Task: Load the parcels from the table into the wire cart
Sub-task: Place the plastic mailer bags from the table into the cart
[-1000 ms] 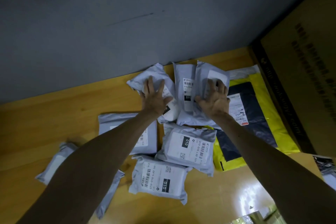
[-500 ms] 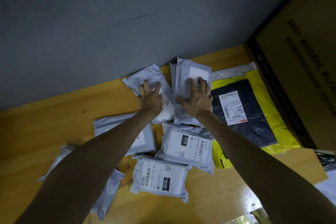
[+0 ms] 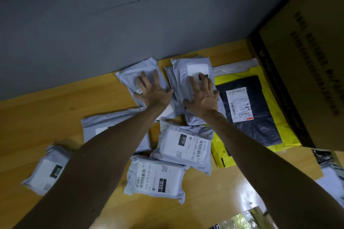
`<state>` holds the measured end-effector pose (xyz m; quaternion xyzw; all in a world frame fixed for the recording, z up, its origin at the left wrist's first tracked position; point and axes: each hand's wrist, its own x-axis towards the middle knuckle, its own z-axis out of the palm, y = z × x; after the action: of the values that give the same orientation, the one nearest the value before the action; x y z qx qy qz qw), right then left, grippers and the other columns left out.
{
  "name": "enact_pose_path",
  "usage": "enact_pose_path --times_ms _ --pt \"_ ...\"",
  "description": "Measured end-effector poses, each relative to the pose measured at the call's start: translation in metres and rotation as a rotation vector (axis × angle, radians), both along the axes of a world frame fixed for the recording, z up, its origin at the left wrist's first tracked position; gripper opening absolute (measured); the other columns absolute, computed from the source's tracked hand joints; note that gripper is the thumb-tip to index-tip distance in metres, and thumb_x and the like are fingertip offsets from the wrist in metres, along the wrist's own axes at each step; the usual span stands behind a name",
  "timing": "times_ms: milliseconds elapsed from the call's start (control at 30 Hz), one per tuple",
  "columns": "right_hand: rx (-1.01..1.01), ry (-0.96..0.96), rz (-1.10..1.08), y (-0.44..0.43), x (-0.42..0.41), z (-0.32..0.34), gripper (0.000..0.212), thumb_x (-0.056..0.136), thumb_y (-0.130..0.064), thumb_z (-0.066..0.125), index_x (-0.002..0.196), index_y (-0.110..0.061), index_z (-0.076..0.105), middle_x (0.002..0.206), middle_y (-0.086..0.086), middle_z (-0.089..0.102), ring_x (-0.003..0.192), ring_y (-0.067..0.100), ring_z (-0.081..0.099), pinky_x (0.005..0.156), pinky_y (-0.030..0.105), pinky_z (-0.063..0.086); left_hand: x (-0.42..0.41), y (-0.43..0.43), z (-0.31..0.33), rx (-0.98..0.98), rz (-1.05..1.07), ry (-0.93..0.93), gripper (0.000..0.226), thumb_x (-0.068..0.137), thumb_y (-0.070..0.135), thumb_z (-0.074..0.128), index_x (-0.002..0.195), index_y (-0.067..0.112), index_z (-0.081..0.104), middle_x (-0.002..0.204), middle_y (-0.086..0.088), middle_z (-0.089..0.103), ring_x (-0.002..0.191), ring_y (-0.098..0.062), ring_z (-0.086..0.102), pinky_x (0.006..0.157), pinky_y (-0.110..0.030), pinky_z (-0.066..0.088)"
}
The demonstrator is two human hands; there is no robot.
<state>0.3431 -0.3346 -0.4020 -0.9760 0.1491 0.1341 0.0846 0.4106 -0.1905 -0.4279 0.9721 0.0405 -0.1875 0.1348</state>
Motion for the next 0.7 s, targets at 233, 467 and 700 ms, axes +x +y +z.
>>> enact_pose_path --times_ms 233,467,700 --pt "0.016 -0.009 -0.011 0.002 -0.003 0.006 0.083 0.084 -0.051 0.059 0.155 -0.03 0.02 0.161 0.009 0.011 0.145 0.031 0.014 0.105 0.052 0.03 0.0 0.026 0.001 0.006 -0.263 -0.017 0.091 0.085 0.06 0.058 0.156 0.033 0.009 0.164 -0.006 -0.006 0.15 -0.033 -0.002 0.111 -0.065 0.023" --pt "0.011 -0.026 -0.022 0.0 -0.004 0.024 0.079 0.082 -0.053 0.051 0.153 -0.028 0.027 0.157 0.01 0.02 0.141 0.031 0.023 0.105 0.056 0.031 -0.003 0.034 0.008 -0.027 -0.301 0.004 0.092 0.088 0.056 0.061 0.157 0.03 0.007 0.165 -0.005 -0.009 0.151 -0.032 -0.008 0.112 -0.068 0.019" --pt "0.06 -0.04 -0.083 -0.001 -0.018 0.06 0.084 0.072 -0.057 0.041 0.151 -0.028 0.03 0.154 0.01 0.023 0.138 0.032 0.025 0.102 0.054 0.033 0.006 0.035 0.049 -0.037 -0.294 -0.016 0.075 0.089 0.057 0.056 0.153 0.035 0.025 0.164 0.001 0.009 0.15 -0.027 0.006 0.114 -0.057 0.022"
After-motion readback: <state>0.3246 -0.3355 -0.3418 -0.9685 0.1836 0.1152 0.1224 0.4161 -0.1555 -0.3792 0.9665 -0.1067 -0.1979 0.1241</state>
